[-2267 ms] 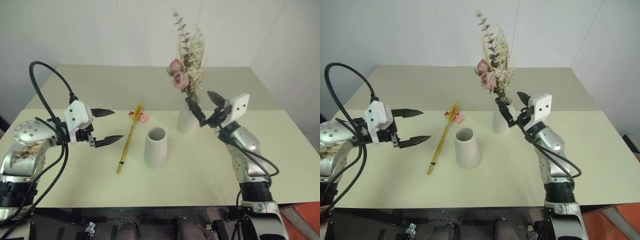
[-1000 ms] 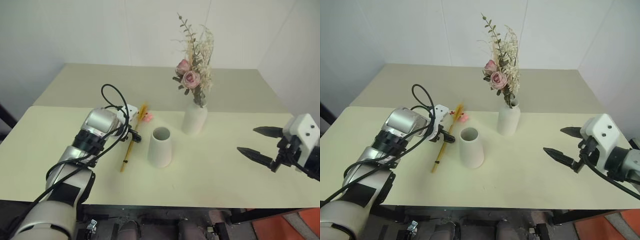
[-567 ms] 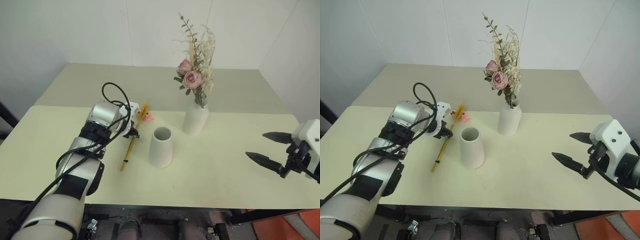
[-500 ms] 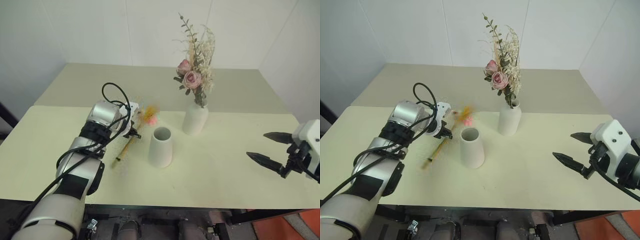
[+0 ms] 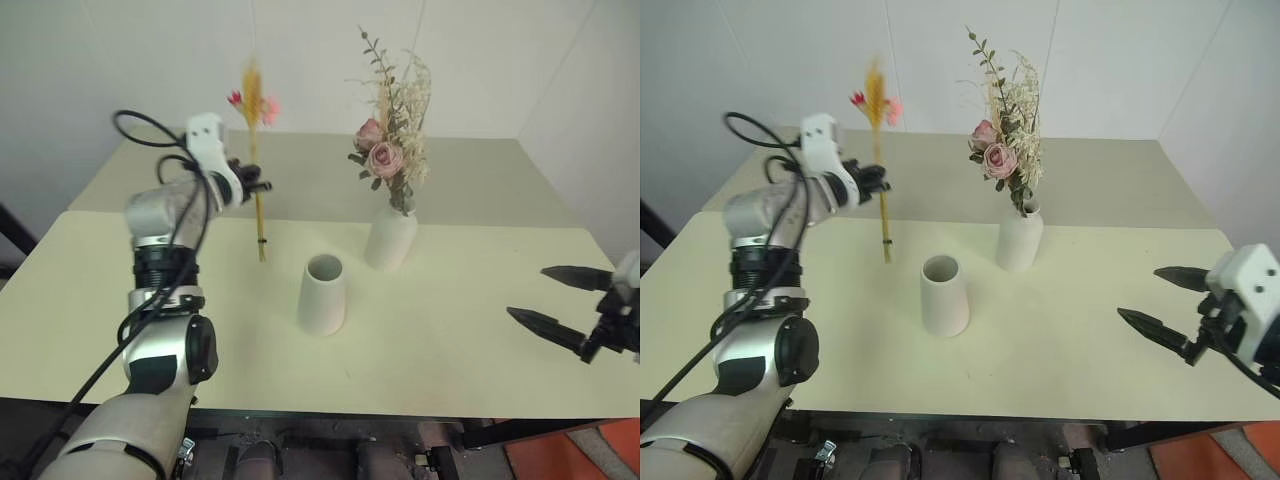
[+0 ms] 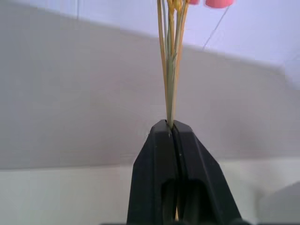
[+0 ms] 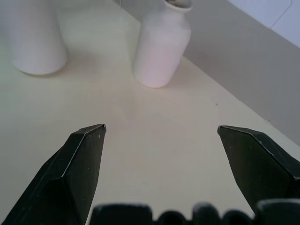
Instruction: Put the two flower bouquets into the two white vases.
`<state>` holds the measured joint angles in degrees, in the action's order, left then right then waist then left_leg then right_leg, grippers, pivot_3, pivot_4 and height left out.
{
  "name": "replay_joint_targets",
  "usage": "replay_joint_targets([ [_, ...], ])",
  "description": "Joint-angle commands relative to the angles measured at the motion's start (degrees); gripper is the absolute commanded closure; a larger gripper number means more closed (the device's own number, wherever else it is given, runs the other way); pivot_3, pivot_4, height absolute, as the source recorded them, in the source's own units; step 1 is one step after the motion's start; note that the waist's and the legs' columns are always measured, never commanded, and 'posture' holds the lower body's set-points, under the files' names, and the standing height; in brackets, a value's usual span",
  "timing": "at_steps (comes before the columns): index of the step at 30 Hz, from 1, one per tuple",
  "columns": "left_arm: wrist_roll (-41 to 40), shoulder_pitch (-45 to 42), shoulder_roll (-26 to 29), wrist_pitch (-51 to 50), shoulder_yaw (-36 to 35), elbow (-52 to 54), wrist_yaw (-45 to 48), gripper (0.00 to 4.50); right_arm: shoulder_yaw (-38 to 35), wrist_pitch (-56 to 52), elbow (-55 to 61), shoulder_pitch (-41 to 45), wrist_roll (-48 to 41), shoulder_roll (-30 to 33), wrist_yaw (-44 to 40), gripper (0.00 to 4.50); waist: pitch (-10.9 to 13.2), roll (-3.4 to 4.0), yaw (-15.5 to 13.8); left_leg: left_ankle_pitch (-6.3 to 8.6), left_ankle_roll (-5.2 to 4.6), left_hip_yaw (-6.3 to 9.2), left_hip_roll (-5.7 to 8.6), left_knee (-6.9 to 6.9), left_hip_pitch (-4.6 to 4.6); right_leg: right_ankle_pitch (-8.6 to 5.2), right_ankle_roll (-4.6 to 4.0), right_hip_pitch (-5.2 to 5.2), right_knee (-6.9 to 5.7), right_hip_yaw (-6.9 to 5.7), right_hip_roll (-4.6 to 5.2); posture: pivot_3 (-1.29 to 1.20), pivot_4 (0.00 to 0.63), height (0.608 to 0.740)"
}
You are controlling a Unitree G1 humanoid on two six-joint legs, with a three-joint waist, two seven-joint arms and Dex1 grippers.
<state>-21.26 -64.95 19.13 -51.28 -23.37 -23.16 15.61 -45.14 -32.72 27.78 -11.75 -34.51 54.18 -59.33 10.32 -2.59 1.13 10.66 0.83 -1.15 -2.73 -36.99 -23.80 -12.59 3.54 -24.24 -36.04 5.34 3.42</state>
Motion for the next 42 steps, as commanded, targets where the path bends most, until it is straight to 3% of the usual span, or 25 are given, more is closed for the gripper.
replay_joint_targets([
  [1, -11.4, 2.7, -1.4, 10.3, -5.4, 10.5, 11.9, 4.48, -5.3, 2.4, -0.1, -0.2, -3.6, -0.9, -3.4, 0.0, 0.0, 0.01, 0.0, -0.01, 0.02, -0.01, 0.0, -0.01, 0.03, 0.0, 0.01, 0.04, 0.0, 0.0, 0.01, 0.0, 0.15, 0.74],
  [5, -25.4, 5.1, -2.6, 10.6, -9.4, 15.6, 23.0, 4.48, -7.3, 5.4, 0.4, -0.7, -6.5, -2.7, -7.2, 0.0, 0.0, 0.01, -0.1, -0.01, 0.02, -0.02, -0.01, -0.02, 0.04, 0.01, 0.0, 0.06, 0.0, -0.01, 0.0, 0.0, 0.15, 0.74],
  [12, -30.8, 8.8, -1.0, 9.1, -1.1, 19.8, 34.8, 4.48, -6.1, 9.8, 2.3, -2.8, -4.0, -5.8, -4.5, 0.0, 0.0, 0.02, -0.2, -0.02, 0.02, -0.01, 0.0, -0.15, 0.07, 0.0, 0.01, 0.16, -0.03, -0.01, 0.0, 0.0, 0.15, 0.74],
  [26, -31.0, 10.3, 0.9, 11.1, 7.8, 16.4, 45.0, 4.48, -6.5, 12.8, 4.6, -6.3, -2.1, -7.4, -0.6, 0.0, 0.0, 0.03, -0.1, -0.01, 0.01, 0.0, -0.01, -0.2, 0.05, 0.01, 0.01, 0.16, 0.0, 0.02, -0.01, 0.0, 0.15, 0.74],
  [37, -25.3, 15.8, 2.7, 15.7, 14.8, 16.8, 52.0, 4.48, -5.6, 12.7, 5.4, -6.9, -1.6, -7.1, 1.5, 0.0, -0.1, 0.08, -0.1, -0.01, 0.0, 0.0, -0.01, -0.19, 0.06, 0.0, 0.0, 0.15, 0.0, 0.03, -0.01, 0.0, 0.15, 0.74],
  [42, -24.0, 18.3, 3.2, 18.4, 16.2, 17.8, 55.5, 3.16, -5.2, 13.2, 4.8, -6.5, -1.3, -6.9, 1.3, 0.0, -0.1, 0.07, -0.1, -0.01, 0.0, 0.0, -0.01, -0.2, 0.03, 0.01, -0.01, 0.13, 0.0, 0.02, -0.01, 0.0, 0.15, 0.74],
])
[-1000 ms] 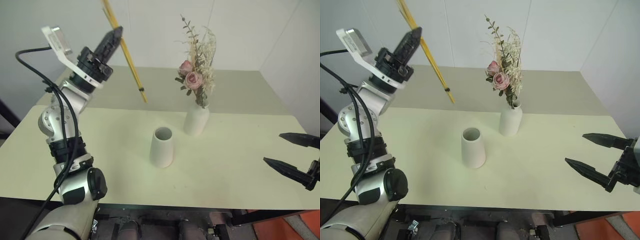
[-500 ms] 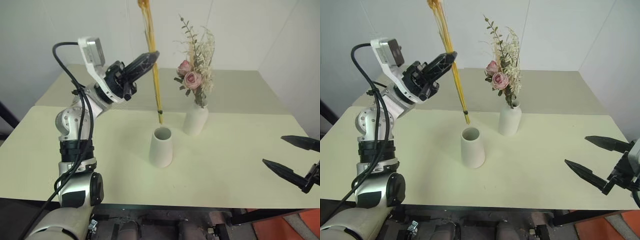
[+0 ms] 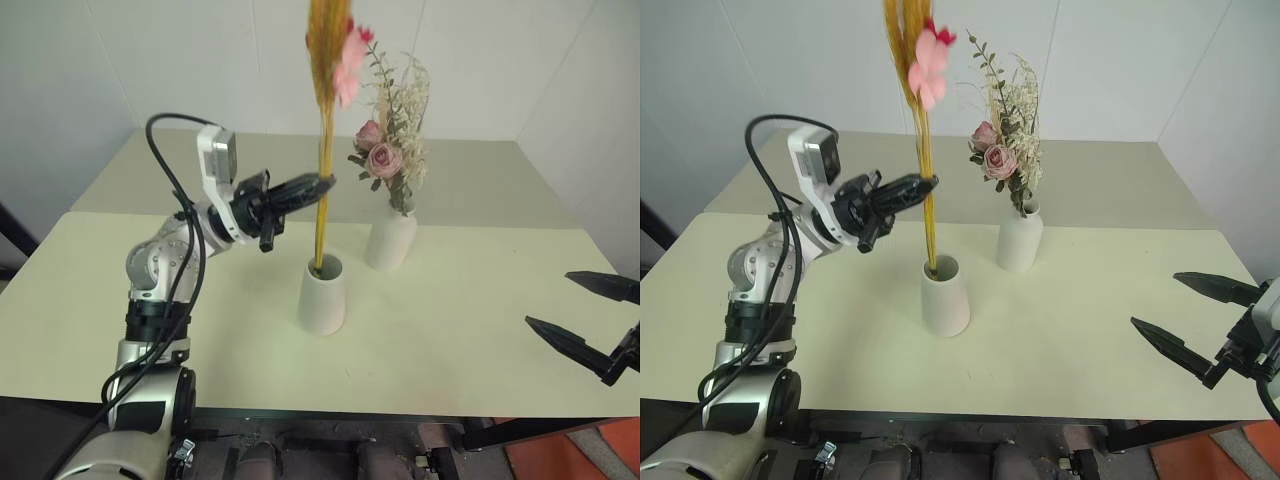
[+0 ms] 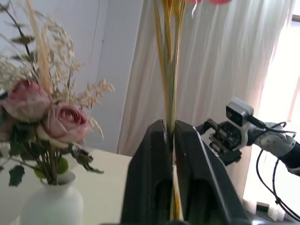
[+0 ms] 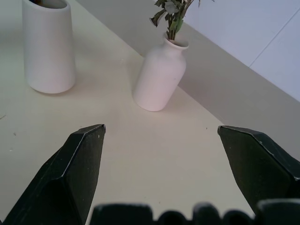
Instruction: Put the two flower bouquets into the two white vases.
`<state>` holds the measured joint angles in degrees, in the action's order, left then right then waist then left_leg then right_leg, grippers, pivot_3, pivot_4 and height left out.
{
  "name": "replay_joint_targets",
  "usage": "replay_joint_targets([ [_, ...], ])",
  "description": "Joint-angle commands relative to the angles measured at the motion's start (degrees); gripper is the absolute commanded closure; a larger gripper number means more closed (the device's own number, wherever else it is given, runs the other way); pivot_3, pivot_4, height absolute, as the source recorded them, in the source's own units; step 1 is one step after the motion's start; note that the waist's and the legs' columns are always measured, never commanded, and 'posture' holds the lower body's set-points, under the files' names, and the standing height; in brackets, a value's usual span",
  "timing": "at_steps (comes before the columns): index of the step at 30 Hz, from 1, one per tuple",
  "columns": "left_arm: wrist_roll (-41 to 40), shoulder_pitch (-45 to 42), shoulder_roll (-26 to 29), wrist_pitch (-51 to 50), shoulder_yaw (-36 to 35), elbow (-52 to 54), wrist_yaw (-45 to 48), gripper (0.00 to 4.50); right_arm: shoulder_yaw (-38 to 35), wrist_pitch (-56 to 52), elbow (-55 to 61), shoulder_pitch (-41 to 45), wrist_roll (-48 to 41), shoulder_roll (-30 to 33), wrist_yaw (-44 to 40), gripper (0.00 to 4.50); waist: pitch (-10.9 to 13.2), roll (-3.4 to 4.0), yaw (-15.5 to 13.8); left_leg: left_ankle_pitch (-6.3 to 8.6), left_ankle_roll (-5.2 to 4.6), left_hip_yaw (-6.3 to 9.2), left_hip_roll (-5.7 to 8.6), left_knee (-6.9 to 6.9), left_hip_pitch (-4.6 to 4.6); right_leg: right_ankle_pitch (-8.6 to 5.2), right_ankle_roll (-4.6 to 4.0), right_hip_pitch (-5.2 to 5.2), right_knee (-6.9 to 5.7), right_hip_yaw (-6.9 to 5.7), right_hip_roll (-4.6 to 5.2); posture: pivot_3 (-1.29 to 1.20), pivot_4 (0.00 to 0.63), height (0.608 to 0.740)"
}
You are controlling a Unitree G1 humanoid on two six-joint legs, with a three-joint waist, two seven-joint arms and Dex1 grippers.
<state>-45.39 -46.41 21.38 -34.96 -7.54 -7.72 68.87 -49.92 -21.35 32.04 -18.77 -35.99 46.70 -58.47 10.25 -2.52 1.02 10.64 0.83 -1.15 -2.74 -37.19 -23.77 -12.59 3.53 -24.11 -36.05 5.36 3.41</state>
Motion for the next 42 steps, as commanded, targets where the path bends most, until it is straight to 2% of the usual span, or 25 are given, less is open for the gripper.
replay_joint_targets([
  [1, 0.6, 0.1, 1.2, 2.3, 0.8, 2.6, 2.7, 2.86, -0.4, 2.0, 0.4, 0.6, 0.3, 0.6, 0.4, 0.0, 0.0, 0.0, 0.0, 0.0, 0.0, 0.0, 0.0, -0.01, 0.0, 0.0, 0.0, 0.0, 0.0, 0.0, 0.0, 0.0, 0.15, 0.74],
  [9, 8.0, 2.8, 9.8, 4.4, 5.3, 4.2, 5.8, 0.11, 0.4, 2.8, -0.5, 1.1, 1.3, 1.0, 0.2, 0.0, 0.0, 0.02, 0.2, 0.0, 0.0, 0.0, -0.02, 0.02, 0.01, -0.01, -0.02, -0.03, -0.01, 0.01, -0.01, 0.0, 0.15, 0.74],
  [10, 8.7, 3.2, 10.8, 4.9, 5.1, 4.3, 5.6, 0.02, 0.5, 2.8, -0.6, 1.1, 1.6, 1.2, 0.2, 0.0, 0.0, 0.02, 0.2, 0.0, 0.0, 0.0, -0.02, 0.02, 0.01, -0.01, -0.02, -0.02, -0.01, 0.0, -0.01, 0.0, 0.15, 0.74],
  [19, 8.1, 8.9, 24.5, 8.9, -6.6, 5.7, 7.5, 0.02, -0.6, 3.3, -2.8, 1.0, 2.3, 2.6, -1.0, 0.0, 0.0, 0.02, 0.4, 0.0, 0.0, -0.02, -0.08, 0.08, 0.02, -0.06, -0.09, -0.06, 0.0, -0.02, -0.02, 0.0, 0.15, 0.74],
  [27, 9.1, 16.4, 33.2, 10.3, -16.1, 5.1, 5.0, 0.02, -0.1, 4.2, -6.8, 2.3, 3.2, 4.6, -2.6, 0.0, 0.0, 0.02, 0.2, 0.01, 0.0, -0.06, -0.1, 0.07, 0.04, -0.25, -0.42, -0.05, 0.01, -0.04, 0.01, 0.0, 0.15, 0.74],
  [42, 7.3, 24.5, 36.8, 10.7, -23.2, 8.3, 2.5, 0.02, 4.3, 5.3, -13.8, 7.4, 3.9, 7.7, -4.7, 0.0, 0.0, 0.01, 0.1, 0.01, 0.01, -0.12, -0.12, 0.09, 0.03, -0.27, -0.46, -0.09, 0.0, -0.02, 0.02, 0.0, 0.15, 0.74],
])
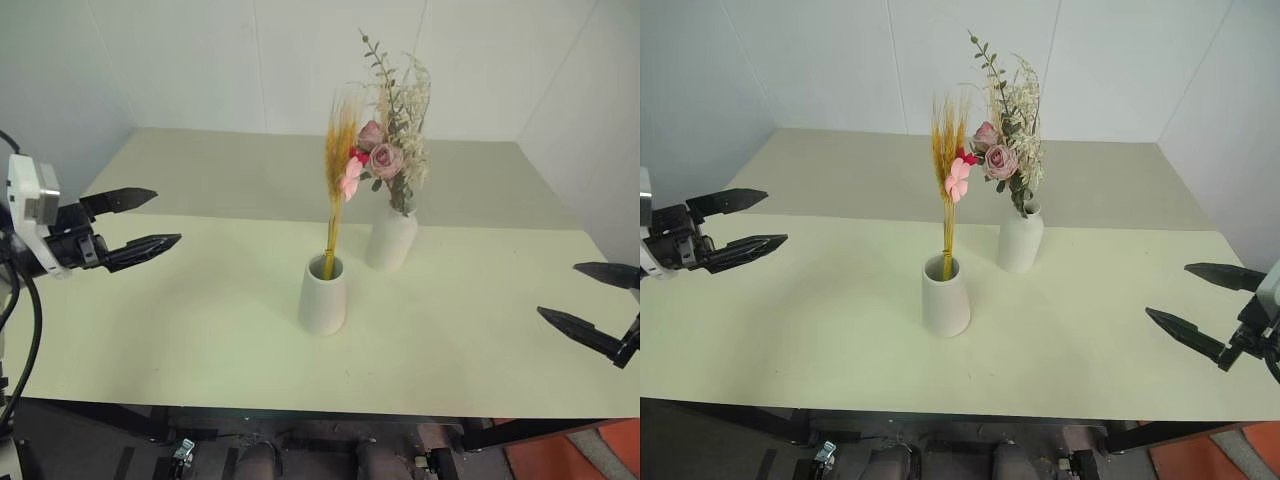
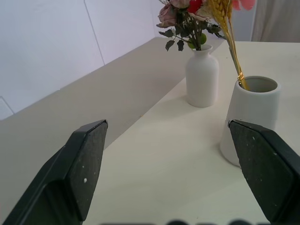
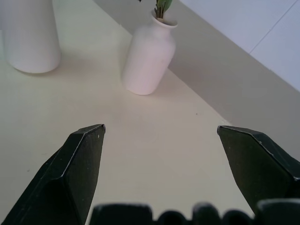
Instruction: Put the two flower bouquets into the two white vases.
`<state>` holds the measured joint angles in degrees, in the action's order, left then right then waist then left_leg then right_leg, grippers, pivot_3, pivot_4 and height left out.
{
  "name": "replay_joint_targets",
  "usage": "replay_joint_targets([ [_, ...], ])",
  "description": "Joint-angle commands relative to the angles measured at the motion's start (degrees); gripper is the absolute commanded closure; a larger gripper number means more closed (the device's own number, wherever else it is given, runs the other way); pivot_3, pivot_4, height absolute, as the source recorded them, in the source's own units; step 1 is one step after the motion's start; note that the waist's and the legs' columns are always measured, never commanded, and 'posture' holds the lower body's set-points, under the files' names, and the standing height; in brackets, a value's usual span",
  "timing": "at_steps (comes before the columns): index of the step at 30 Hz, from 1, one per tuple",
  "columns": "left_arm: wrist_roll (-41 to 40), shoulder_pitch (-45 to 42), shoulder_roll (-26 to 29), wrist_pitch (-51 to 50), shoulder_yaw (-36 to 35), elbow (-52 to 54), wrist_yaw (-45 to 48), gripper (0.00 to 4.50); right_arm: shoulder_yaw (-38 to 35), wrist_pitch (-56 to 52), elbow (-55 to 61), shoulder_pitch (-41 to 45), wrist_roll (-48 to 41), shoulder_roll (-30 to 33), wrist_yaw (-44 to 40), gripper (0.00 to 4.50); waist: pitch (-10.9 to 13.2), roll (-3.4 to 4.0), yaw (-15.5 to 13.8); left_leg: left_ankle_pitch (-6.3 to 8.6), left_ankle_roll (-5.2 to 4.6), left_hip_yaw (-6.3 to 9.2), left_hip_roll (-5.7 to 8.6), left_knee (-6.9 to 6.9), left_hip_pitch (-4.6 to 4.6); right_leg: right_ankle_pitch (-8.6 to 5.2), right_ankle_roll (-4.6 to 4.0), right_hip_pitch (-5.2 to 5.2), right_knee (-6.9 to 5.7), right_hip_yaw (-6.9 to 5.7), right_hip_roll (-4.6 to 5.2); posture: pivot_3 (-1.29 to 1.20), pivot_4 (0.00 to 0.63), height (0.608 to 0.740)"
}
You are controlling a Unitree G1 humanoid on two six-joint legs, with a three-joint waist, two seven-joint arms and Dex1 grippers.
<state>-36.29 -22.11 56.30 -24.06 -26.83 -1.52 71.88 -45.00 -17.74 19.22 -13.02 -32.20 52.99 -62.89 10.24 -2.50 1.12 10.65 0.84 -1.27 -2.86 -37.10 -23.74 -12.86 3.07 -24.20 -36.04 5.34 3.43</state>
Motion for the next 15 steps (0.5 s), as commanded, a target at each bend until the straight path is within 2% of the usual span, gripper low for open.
replay_joint_targets([
  [1, -1.9, 0.6, 2.0, 0.0, -4.4, 1.9, -0.4, 0.02, -0.2, 1.8, -1.5, 2.1, 0.4, 1.5, -0.3, 0.0, 0.0, 0.0, 0.0, 0.0, 0.0, 0.0, 0.0, 0.0, 0.0, 0.0, 0.0, 0.0, 0.0, 0.0, 0.0, 0.0, 0.15, 0.74],
  [7, -1.8, 1.3, 1.9, -0.3, -4.5, 1.9, -1.8, 0.02, 2.4, 2.9, -3.6, 3.8, 1.7, 1.5, -0.2, 0.0, 0.0, 0.0, 0.1, 0.0, 0.0, -0.03, -0.01, 0.01, 0.05, 0.0, -0.01, 0.01, -0.01, 0.01, 0.0, 0.0, 0.15, 0.74],
  [15, -3.5, 2.4, 4.2, -4.1, -4.1, 3.6, -1.3, 0.02, 1.5, 1.6, -0.7, -0.7, 1.3, -0.5, -0.4, 0.0, 0.0, -0.01, 0.0, 0.0, 0.0, -0.06, -0.02, 0.03, 0.02, -0.01, -0.01, -0.01, 0.0, 0.01, 0.01, 0.0, 0.15, 0.74],
])
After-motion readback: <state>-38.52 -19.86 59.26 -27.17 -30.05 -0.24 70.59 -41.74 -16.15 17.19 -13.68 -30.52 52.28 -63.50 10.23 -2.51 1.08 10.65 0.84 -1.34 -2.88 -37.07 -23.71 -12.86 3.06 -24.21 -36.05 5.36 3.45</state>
